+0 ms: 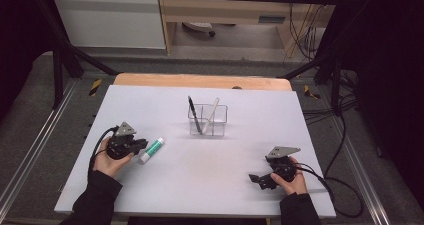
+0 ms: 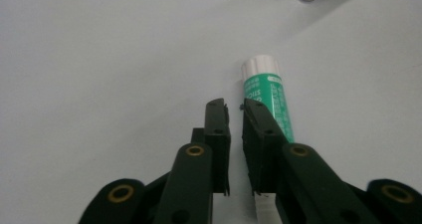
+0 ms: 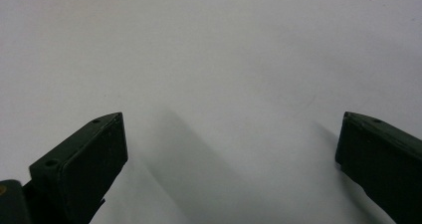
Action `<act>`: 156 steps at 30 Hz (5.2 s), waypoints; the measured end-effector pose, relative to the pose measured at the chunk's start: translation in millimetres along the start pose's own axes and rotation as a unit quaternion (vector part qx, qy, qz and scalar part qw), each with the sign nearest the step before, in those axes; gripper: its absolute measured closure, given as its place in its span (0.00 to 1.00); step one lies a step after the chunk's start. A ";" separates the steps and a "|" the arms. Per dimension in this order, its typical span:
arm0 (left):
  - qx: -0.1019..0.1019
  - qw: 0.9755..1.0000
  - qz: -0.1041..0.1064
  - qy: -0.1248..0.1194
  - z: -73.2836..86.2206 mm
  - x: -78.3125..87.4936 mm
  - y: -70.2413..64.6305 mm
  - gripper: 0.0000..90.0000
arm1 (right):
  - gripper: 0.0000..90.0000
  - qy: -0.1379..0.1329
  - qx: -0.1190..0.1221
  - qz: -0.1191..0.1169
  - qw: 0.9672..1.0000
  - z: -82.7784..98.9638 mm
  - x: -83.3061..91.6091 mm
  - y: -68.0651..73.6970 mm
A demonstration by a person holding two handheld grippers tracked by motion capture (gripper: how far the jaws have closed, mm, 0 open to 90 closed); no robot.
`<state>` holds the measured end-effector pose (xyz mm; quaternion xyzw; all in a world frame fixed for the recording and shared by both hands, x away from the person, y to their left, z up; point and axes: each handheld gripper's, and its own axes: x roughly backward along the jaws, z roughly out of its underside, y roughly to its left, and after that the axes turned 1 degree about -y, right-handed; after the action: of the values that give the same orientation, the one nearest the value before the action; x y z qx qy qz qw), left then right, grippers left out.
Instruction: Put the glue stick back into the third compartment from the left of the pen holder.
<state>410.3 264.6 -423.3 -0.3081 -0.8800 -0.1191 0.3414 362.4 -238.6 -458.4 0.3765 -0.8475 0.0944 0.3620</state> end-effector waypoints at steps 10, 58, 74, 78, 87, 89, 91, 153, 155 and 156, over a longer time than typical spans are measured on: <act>0.004 1.000 -0.006 0.003 4.0 13.5 -9.1 0.36 | 0.01 0.000 0.000 -0.001 1.000 -0.1 0.5 0.0; 0.031 0.998 -0.012 0.047 24.2 -2.8 -26.8 0.71 | 0.01 0.000 -0.001 -0.001 1.000 0.0 0.5 0.6; 0.025 0.999 -0.005 0.035 21.4 2.5 -28.5 0.72 | 0.01 -0.001 0.001 -0.003 1.000 -0.4 0.7 0.8; 0.022 0.999 -0.001 0.033 20.2 3.4 -30.9 0.72 | 0.01 -0.003 0.002 -0.005 1.000 -0.8 1.1 0.9; 0.005 0.999 0.015 0.029 13.4 3.3 -44.5 0.72 | 0.01 -0.007 0.006 -0.001 1.000 -4.8 1.5 4.8; -0.002 0.999 0.019 0.030 11.3 3.0 -47.9 0.72 | 0.01 -0.007 0.013 0.003 1.000 -6.5 0.7 6.6; -0.007 0.999 0.024 0.031 9.1 1.9 -51.9 0.72 | 0.01 -0.008 0.020 0.003 1.000 -8.6 -0.3 9.2; -0.164 0.971 0.141 0.096 -84.3 -47.4 -160.0 0.72 | 0.17 0.055 0.395 0.035 0.916 -99.7 -24.3 109.2; -0.170 0.970 0.142 0.097 -85.9 -47.8 -162.7 0.72 | 0.23 0.051 0.419 0.032 0.906 -98.8 -24.5 110.7; -0.171 0.970 0.142 0.097 -86.6 -47.8 -164.0 0.72 | 0.26 0.049 0.432 0.032 0.900 -98.5 -24.6 111.5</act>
<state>381.3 78.0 -391.5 -0.4708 -0.7564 -0.2476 0.3806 348.2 -104.1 -391.8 0.4632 -0.7163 0.4815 0.2013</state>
